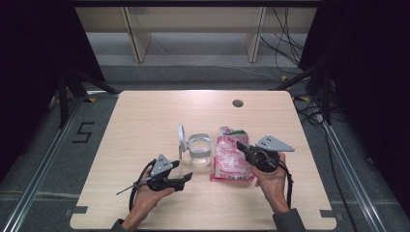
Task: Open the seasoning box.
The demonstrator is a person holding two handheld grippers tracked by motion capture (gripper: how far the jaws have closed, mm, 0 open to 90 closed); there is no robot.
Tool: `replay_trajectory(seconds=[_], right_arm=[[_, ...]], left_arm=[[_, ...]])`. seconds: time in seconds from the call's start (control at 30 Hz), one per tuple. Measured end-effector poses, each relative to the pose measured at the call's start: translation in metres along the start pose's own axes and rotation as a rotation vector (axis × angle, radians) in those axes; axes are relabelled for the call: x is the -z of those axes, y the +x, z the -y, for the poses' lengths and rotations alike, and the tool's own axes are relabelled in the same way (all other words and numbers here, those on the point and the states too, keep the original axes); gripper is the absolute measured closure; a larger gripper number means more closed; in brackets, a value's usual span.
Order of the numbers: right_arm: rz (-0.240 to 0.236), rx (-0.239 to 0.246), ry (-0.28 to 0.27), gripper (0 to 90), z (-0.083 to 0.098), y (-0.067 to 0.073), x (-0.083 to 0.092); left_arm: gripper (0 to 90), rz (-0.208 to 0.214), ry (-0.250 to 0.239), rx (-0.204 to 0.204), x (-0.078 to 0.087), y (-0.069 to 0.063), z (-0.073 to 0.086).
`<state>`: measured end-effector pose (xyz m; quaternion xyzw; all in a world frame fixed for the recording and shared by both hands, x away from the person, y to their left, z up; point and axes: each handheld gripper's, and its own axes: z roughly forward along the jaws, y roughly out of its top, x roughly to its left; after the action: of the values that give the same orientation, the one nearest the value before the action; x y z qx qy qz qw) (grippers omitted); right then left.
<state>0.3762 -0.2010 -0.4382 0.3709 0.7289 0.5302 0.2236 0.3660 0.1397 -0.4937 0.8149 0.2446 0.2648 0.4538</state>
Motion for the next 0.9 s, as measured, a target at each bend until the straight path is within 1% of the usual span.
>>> replay_trajectory(seconds=[0.03, 0.07, 0.1, 0.13, 0.17, 0.2, 0.23, 0.27, 0.3, 0.33, 0.37, 0.4, 0.43, 0.47, 0.5, 0.53, 0.57, 0.6, 0.63, 0.67, 0.7, 0.73, 0.77, 0.8, 0.83, 0.87, 0.9], right_arm=[[-0.01, 0.028, -0.004, 90.0, -0.001, -0.002, 0.0], [-0.01, 0.017, -0.009, 90.0, -0.002, -0.001, 0.0], [-0.011, 0.008, 0.0, 90.0, -0.003, 0.0, 0.003], [-0.017, 0.028, -0.011, 90.0, -0.005, -0.002, 0.003], [-0.012, 0.04, -0.005, 90.0, -0.007, 0.0, 0.005], [-0.008, 0.04, -0.003, 90.0, -0.009, 0.001, 0.008], [-0.009, 0.057, 0.007, 90.0, -0.013, 0.001, 0.01], [-0.007, 0.032, -0.003, 90.0, -0.014, 0.004, 0.011], [-0.002, 0.048, 0.006, 90.0, -0.017, 0.004, 0.013], [0.0, 0.073, 0.017, 90.0, -0.02, 0.003, 0.014], [0.006, 0.071, 0.02, 90.0, -0.022, 0.004, 0.015], [0.003, 0.082, 0.03, 90.0, -0.024, 0.002, 0.017], [0.019, 0.078, 0.035, 90.0, -0.027, 0.003, 0.018], [0.021, 0.082, 0.034, 90.0, -0.028, 0.002, 0.019], [0.019, 0.084, 0.041, 90.0, -0.03, 0.002, 0.02], [0.012, 0.091, 0.036, 90.0, -0.032, 0.002, 0.02], [0.022, 0.106, 0.032, 90.0, -0.033, 0.001, 0.02], [0.021, 0.12, 0.04, 90.0, -0.035, 0.001, 0.021], [0.024, 0.112, 0.055, 90.0, -0.036, 0.001, 0.022], [0.027, 0.115, 0.055, 90.0, -0.037, 0.002, 0.022], [0.029, 0.103, 0.053, 90.0, -0.038, 0.004, 0.023], [0.02, 0.117, 0.048, 90.0, -0.039, 0.003, 0.023], [0.021, 0.113, 0.05, 90.0, -0.041, 0.004, 0.025], [0.013, 0.121, 0.052, 90.0, -0.044, 0.003, 0.026], [0.017, 0.106, 0.041, 90.0, -0.046, 0.005, 0.028], [0.016, 0.105, 0.036, 90.0, -0.048, 0.006, 0.029], [0.003, 0.119, 0.038, 90.0, -0.051, 0.007, 0.03]], left_arm=[[31.5, -0.015, 0.009, -0.009, 0.001, -0.002, -0.001], [31.5, -0.021, 0.012, -0.01, 0.002, -0.004, -0.003], [31.5, -0.007, -0.004, -0.001, 0.001, -0.006, -0.004], [31.4, -0.015, -0.008, -0.002, 0.001, -0.009, -0.005], [31.4, -0.016, -0.022, 0.006, -0.001, -0.013, -0.007], [31.5, -0.016, -0.009, -0.002, -0.001, -0.016, -0.009], [31.5, -0.011, -0.015, -0.002, -0.003, -0.018, -0.009], [31.5, -0.009, -0.016, 0.002, -0.005, -0.022, -0.011], [31.6, -0.014, -0.023, 0.001, -0.007, -0.024, -0.011], [31.7, -0.01, -0.033, 0.003, -0.01, -0.027, -0.013], [31.7, -0.006, -0.026, 0.003, -0.011, -0.03, -0.014], [31.7, 0.007, -0.03, 0.003, -0.014, -0.032, -0.016], [31.6, 0.017, -0.041, 0.0, -0.016, -0.033, -0.017], [31.8, 0.13, -0.062, 0.319, -0.021, -0.055, -0.015], [32.0, 0.195, -0.076, 0.374, -0.024, -0.06, -0.017], [32.2, 0.184, -0.066, 0.362, -0.027, -0.062, -0.02], [32.3, 0.163, -0.057, 0.336, -0.031, -0.065, -0.023], [32.3, 0.16, -0.04, 0.325, -0.035, -0.068, -0.025], [32.4, 0.156, -0.027, 0.317, -0.039, -0.071, -0.028], [32.3, 0.142, -0.008, 0.28, -0.043, -0.075, -0.032], [32.2, 0.139, -0.005, 0.269, -0.045, -0.078, -0.034], [32.3, 0.148, -0.012, 0.266, -0.05, -0.082, -0.038], [32.3, 0.154, -0.011, 0.268, -0.053, -0.084, -0.04], [32.3, 0.152, -0.011, 0.258, -0.058, -0.087, -0.043], [32.3, 0.158, -0.016, 0.26, -0.061, -0.089, -0.044], [32.3, 0.158, -0.008, 0.248, -0.064, -0.092, -0.045], [32.2, 0.164, -0.016, 0.249, -0.069, -0.094, -0.046]])
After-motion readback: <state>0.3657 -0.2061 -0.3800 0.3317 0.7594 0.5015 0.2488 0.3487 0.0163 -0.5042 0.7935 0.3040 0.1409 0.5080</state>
